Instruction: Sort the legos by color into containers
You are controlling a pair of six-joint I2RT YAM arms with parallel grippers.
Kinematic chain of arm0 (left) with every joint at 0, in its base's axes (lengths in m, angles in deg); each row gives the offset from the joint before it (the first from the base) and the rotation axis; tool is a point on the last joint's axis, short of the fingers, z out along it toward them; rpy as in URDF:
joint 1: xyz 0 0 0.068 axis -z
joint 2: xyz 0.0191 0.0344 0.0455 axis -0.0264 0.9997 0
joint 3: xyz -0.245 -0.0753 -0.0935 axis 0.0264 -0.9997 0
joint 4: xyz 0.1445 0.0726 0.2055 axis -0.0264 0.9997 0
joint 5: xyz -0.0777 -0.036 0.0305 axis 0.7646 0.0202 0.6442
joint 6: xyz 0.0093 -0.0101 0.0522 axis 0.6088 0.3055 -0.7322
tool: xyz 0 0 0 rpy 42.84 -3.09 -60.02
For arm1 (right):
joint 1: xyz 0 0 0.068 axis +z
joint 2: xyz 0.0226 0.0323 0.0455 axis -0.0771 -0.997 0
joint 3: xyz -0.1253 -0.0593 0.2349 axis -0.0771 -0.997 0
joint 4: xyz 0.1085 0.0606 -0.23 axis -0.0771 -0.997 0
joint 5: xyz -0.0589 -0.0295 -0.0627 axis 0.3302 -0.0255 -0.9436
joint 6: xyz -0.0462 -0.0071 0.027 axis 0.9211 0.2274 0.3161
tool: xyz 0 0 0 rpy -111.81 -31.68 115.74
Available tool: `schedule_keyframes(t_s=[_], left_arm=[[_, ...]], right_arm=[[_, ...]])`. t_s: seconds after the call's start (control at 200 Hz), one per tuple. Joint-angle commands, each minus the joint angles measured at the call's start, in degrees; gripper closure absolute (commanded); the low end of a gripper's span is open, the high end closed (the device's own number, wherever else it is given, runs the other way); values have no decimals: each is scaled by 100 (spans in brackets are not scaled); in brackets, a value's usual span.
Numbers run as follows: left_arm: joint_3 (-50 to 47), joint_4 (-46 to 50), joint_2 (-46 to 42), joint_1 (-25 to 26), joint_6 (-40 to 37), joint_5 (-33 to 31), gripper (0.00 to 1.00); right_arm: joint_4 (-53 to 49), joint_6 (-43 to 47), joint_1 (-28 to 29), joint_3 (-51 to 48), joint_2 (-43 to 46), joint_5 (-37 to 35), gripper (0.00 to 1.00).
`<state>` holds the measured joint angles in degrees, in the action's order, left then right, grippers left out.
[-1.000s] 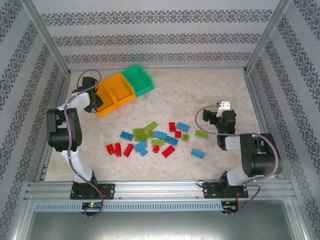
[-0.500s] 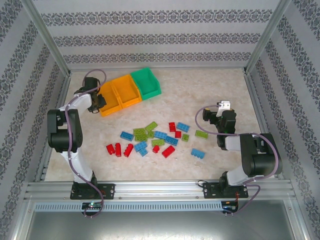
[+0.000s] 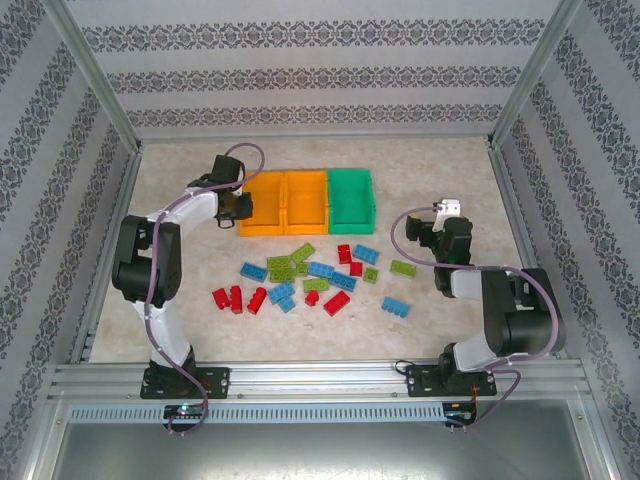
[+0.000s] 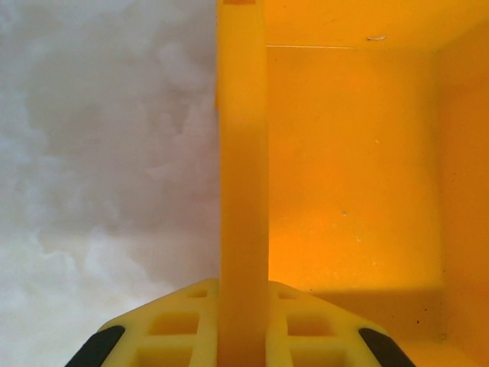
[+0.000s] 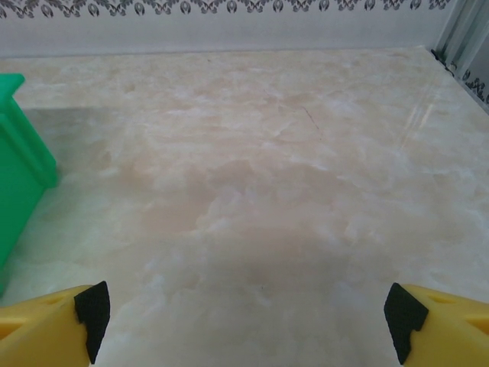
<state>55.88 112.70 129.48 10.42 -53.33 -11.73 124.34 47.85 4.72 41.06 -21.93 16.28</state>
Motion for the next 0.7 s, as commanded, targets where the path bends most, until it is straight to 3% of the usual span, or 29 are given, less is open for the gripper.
schedule_keyframes(t_s=[0.0, 0.065, 0.195, 0.37, 0.545, 0.694], left_arm=[[93, -73, 267, 56, 144, 395, 89], [123, 6, 282, 71, 255, 345, 88], [116, 62, 286, 96, 339, 431, 85], [134, 226, 285, 159, 453, 457, 73], [21, 176, 143, 207, 634, 621, 50], [-164, 129, -99, 278, 630, 520, 34]], right_arm=[[-1504, -240, 86, 652, 478, -197, 7], [-2803, -673, 84, 1098, 614, -287, 10], [-4739, -569, 287, 1825, 594, -243, 9], [-6172, -1228, 390, 2239, 722, -63, 9], [-7013, -1923, 581, 2307, 730, 228, 16], [-7573, -2178, 945, 2435, 588, 223, 11]])
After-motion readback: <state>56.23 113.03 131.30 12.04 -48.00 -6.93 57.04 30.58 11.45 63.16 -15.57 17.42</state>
